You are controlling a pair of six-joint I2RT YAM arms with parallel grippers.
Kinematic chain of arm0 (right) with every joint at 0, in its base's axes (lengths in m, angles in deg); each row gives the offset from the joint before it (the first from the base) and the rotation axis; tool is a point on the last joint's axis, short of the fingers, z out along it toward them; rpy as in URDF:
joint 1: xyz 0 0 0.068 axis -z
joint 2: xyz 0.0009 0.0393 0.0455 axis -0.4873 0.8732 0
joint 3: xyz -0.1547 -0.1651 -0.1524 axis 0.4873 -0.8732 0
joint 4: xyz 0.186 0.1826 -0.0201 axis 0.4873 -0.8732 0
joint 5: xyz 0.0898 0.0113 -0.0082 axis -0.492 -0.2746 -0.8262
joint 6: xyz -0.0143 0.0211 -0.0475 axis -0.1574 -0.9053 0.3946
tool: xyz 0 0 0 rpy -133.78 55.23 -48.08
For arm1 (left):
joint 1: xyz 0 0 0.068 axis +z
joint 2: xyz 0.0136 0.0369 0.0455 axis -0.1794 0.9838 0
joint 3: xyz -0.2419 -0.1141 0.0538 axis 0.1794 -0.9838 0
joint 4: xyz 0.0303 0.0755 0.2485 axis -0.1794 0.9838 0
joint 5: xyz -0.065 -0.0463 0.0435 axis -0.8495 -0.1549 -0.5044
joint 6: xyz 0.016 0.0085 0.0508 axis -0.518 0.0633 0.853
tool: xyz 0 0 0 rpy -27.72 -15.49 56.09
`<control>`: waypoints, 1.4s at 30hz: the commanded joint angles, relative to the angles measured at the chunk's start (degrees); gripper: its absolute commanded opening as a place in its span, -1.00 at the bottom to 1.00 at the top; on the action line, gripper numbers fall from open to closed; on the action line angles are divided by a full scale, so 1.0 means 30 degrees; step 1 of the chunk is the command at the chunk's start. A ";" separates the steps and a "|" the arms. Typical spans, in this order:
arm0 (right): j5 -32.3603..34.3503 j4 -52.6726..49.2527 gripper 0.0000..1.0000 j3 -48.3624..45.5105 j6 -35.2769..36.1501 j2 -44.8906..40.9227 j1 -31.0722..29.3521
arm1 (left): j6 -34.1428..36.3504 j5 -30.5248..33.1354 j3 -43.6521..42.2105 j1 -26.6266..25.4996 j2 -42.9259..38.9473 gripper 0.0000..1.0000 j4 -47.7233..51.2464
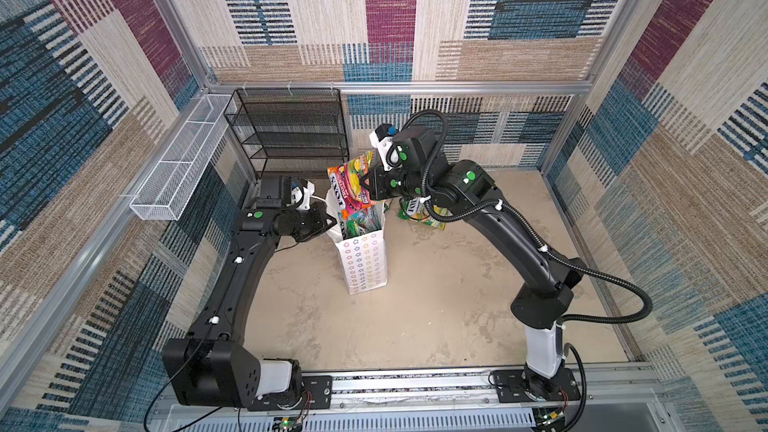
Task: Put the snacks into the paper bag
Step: 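Carry the pink packet with the right gripper over the bag opening, then lower the pink packet into the bag and open the right gripper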
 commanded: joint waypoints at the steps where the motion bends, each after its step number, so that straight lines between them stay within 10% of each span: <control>1: 0.1197 -0.1792 -1.00 -0.0089 0.0182 0.0212 -0.0141 | -0.0056 -0.0541 -0.0022 0.0014 -0.0116 -1.00 -0.0913; 20: 0.0276 -0.3664 -0.94 0.1558 -0.0162 0.2256 -0.0483 | -0.0085 -0.0615 0.0007 0.0020 -0.0255 -1.00 -0.0899; 42: -0.1870 -0.1112 -0.20 0.2211 0.0238 0.1605 -0.0690 | -0.0084 -0.0529 -0.0022 0.0009 -0.0171 -1.00 -0.0925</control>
